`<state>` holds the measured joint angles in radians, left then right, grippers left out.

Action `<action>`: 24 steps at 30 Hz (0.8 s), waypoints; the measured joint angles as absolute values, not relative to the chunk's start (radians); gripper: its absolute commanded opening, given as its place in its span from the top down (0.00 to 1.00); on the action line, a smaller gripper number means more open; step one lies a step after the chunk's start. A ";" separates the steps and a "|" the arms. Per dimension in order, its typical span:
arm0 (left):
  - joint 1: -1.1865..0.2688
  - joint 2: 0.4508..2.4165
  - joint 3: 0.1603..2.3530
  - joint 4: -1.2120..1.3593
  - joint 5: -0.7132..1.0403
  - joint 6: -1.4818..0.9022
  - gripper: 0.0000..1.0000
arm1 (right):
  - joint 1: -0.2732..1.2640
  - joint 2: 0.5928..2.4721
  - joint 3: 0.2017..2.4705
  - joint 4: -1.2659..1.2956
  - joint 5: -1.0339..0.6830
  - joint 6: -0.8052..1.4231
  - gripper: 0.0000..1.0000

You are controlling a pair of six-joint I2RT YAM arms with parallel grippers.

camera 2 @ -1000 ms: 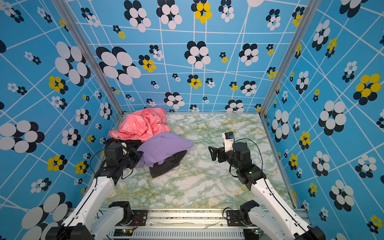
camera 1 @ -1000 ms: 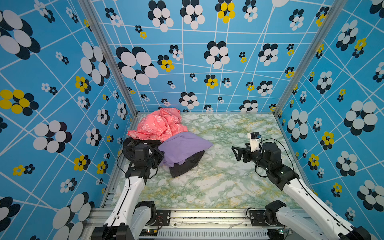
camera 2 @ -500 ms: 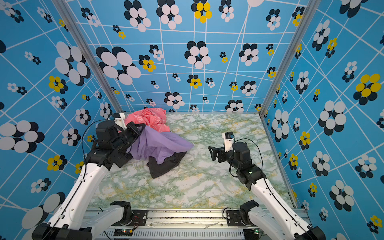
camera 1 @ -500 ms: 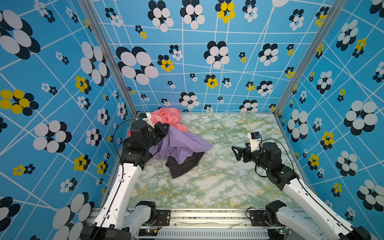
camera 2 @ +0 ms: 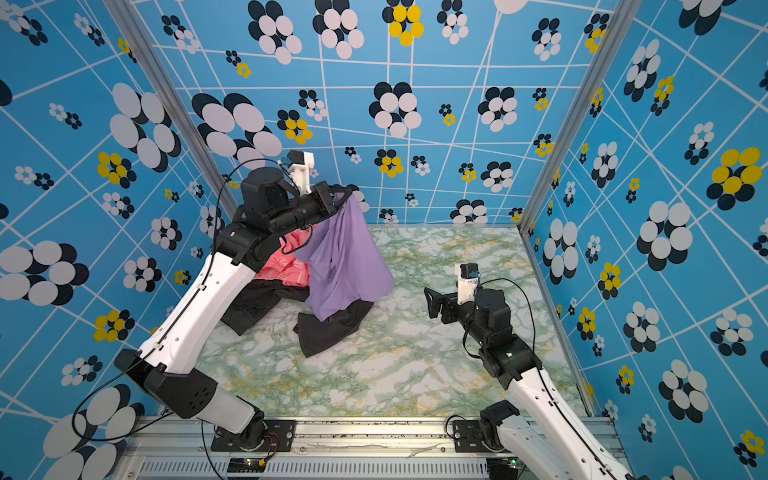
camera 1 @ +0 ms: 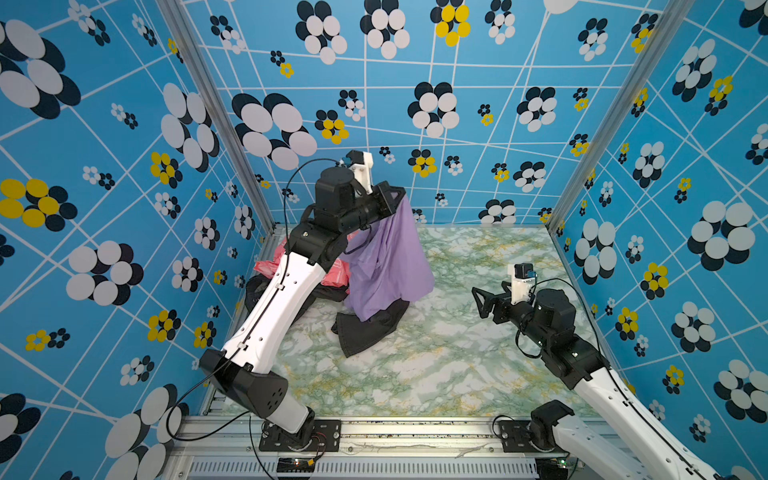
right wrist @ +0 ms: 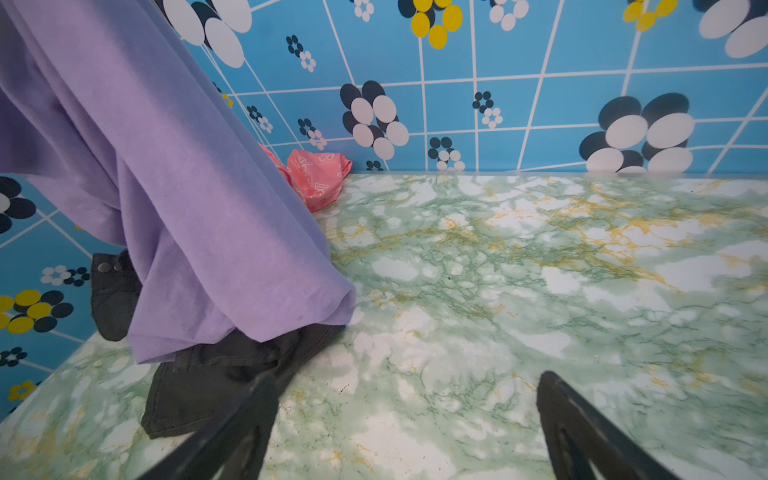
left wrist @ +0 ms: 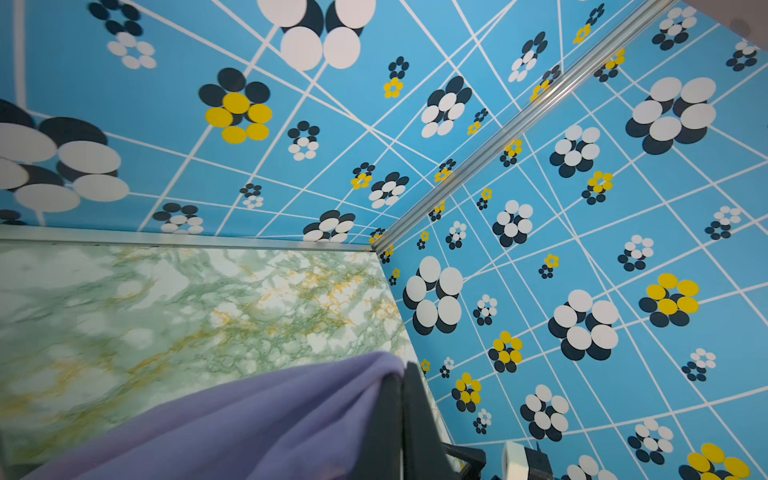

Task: Pick out a specific cloth from the pile
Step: 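Carry the lavender shirt away from the pile and lay it down with the left gripper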

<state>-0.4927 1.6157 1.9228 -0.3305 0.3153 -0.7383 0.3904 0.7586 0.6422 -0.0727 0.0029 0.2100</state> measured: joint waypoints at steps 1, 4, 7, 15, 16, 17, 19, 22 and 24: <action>-0.521 1.659 1.977 -0.337 0.313 -0.735 1.00 | 0.390 0.743 0.642 -0.075 0.027 0.212 0.01; -0.603 1.794 2.144 -0.361 0.303 -0.724 1.00 | 0.390 0.700 0.642 -0.089 0.107 0.218 0.01; -0.681 1.929 2.289 -0.400 0.298 -0.706 1.00 | 0.390 0.660 0.646 -0.123 0.199 0.222 0.01; -0.809 2.242 2.467 -0.593 0.292 -0.647 0.26 | 0.390 0.550 0.665 -0.195 0.384 0.221 0.01; -0.812 2.262 2.467 -0.627 0.287 -0.638 0.17 | 0.390 0.537 0.665 -0.202 0.398 0.221 0.01; -0.813 2.274 2.467 -0.663 0.279 -0.628 0.10 | 0.390 0.527 0.665 -0.206 0.413 0.221 0.01; -0.810 2.276 2.467 -0.723 0.250 -0.595 0.01 | 0.390 0.519 0.665 -0.207 0.430 0.221 0.01; -0.800 2.232 2.460 -0.771 0.192 -0.541 0.01 | 0.390 0.528 0.665 -0.207 0.432 0.221 0.01; -0.791 2.152 2.405 -0.780 0.156 -0.503 0.01 | 0.390 0.550 0.665 -0.205 0.409 0.221 0.01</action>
<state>-0.7906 2.1521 2.4046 -0.7799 0.1562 -0.5034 0.3904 0.5503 0.6651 -0.2054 0.4091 0.2214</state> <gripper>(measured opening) 0.991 0.991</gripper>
